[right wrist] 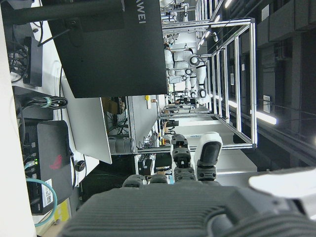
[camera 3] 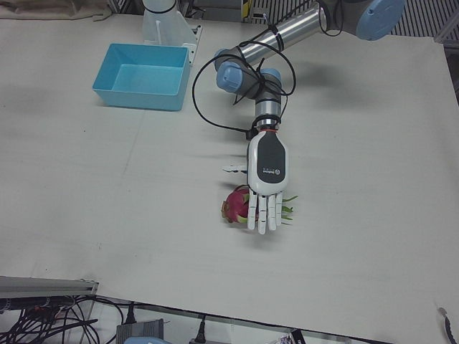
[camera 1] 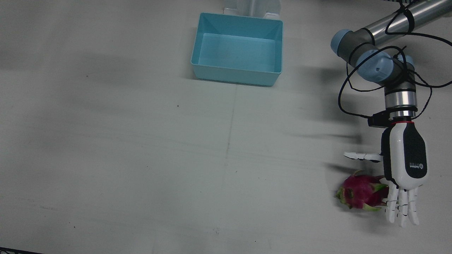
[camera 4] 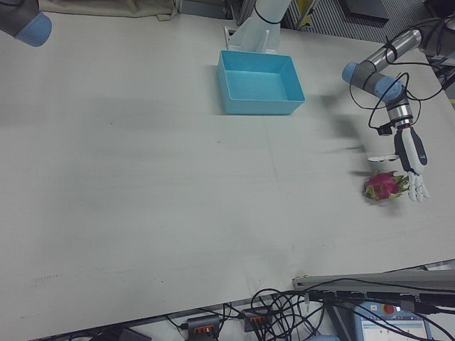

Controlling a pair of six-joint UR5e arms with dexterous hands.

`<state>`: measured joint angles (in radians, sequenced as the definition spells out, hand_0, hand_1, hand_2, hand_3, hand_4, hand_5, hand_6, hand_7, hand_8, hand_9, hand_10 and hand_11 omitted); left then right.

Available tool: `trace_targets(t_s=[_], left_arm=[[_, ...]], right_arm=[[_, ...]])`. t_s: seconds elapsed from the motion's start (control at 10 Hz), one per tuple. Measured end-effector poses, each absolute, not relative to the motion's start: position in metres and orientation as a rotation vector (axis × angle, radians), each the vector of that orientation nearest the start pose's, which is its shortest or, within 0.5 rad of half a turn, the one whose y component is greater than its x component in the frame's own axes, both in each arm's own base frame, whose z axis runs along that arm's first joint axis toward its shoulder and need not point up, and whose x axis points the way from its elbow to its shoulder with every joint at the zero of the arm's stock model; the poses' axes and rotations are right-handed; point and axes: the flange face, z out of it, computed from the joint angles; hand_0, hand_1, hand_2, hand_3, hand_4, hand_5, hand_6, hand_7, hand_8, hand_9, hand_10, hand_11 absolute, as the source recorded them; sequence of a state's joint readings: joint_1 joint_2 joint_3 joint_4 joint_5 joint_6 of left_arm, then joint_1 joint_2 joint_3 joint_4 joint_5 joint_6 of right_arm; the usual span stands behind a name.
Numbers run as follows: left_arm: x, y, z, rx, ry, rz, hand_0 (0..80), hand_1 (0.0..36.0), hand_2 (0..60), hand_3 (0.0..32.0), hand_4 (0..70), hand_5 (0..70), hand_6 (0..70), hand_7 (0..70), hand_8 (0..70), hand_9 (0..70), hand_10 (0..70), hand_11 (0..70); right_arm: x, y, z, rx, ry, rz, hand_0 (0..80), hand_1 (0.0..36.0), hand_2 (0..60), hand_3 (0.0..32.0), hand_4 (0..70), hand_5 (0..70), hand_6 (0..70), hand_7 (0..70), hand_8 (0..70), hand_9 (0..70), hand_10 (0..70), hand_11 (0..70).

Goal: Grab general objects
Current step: 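Close the left hand fingers around the dragon fruit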

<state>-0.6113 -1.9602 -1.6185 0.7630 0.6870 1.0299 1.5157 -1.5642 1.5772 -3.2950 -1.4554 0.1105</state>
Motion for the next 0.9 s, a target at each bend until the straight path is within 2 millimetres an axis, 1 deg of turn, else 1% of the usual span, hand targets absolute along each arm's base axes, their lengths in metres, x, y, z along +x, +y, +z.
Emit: trace_targets(t_s=[0.1, 0.2, 0.4, 0.5, 0.6, 0.7, 0.9], left_arm=[[0.332, -0.485, 0.505, 0.893, 1.243, -1.473, 47.9, 12.4, 0.2, 0.0, 10.7, 13.1, 3.1, 11.7, 3.1, 0.9, 0.0, 0.0], [0.340, -0.487, 0.498, 0.900, 1.231, -1.452, 48.2, 12.8, 0.7, 0.0, 12.6, 14.2, 3.3, 12.0, 3.1, 1.0, 0.0, 0.0], [0.352, -0.493, 0.476, 0.931, 1.211, -1.417, 48.1, 13.1, 2.4, 0.0, 13.7, 14.4, 3.7, 12.3, 2.9, 1.0, 0.0, 0.0], [0.354, -0.495, 0.469, 0.954, 1.198, -1.415, 48.0, 13.9, 4.9, 0.0, 13.6, 14.0, 3.7, 12.3, 2.7, 1.0, 0.0, 0.0], [0.355, -0.497, 0.468, 0.973, 1.177, -1.413, 48.1, 14.8, 9.0, 0.0, 14.8, 15.0, 4.3, 12.5, 2.9, 1.1, 0.0, 0.0], [0.356, -0.499, 0.472, 0.986, 1.151, -1.410, 48.3, 15.7, 12.2, 0.0, 15.7, 15.8, 5.0, 13.2, 2.9, 1.2, 0.0, 0.0], [0.358, -0.501, 0.481, 1.004, 1.112, -1.407, 48.5, 16.4, 13.7, 0.0, 15.5, 16.2, 5.2, 13.6, 2.2, 1.3, 0.0, 0.0]], right_arm=[[0.118, -0.486, 0.695, 0.032, 1.987, -2.279, 0.0, 0.0, 0.0, 0.0, 0.0, 0.0, 0.0, 0.0, 0.0, 0.0, 0.0, 0.0], [0.118, -0.486, 0.695, 0.032, 1.988, -2.279, 0.0, 0.0, 0.0, 0.0, 0.0, 0.0, 0.0, 0.0, 0.0, 0.0, 0.0, 0.0], [0.118, -0.486, 0.695, 0.033, 1.988, -2.279, 0.0, 0.0, 0.0, 0.0, 0.0, 0.0, 0.0, 0.0, 0.0, 0.0, 0.0, 0.0], [0.118, -0.486, 0.695, 0.033, 1.988, -2.279, 0.0, 0.0, 0.0, 0.0, 0.0, 0.0, 0.0, 0.0, 0.0, 0.0, 0.0, 0.0], [0.118, -0.487, 0.695, 0.033, 1.989, -2.279, 0.0, 0.0, 0.0, 0.0, 0.0, 0.0, 0.0, 0.0, 0.0, 0.0, 0.0, 0.0], [0.118, -0.487, 0.694, 0.033, 1.989, -2.278, 0.0, 0.0, 0.0, 0.0, 0.0, 0.0, 0.0, 0.0, 0.0, 0.0, 0.0, 0.0], [0.118, -0.486, 0.694, 0.033, 1.989, -2.278, 0.0, 0.0, 0.0, 0.0, 0.0, 0.0, 0.0, 0.0, 0.0, 0.0, 0.0, 0.0]])
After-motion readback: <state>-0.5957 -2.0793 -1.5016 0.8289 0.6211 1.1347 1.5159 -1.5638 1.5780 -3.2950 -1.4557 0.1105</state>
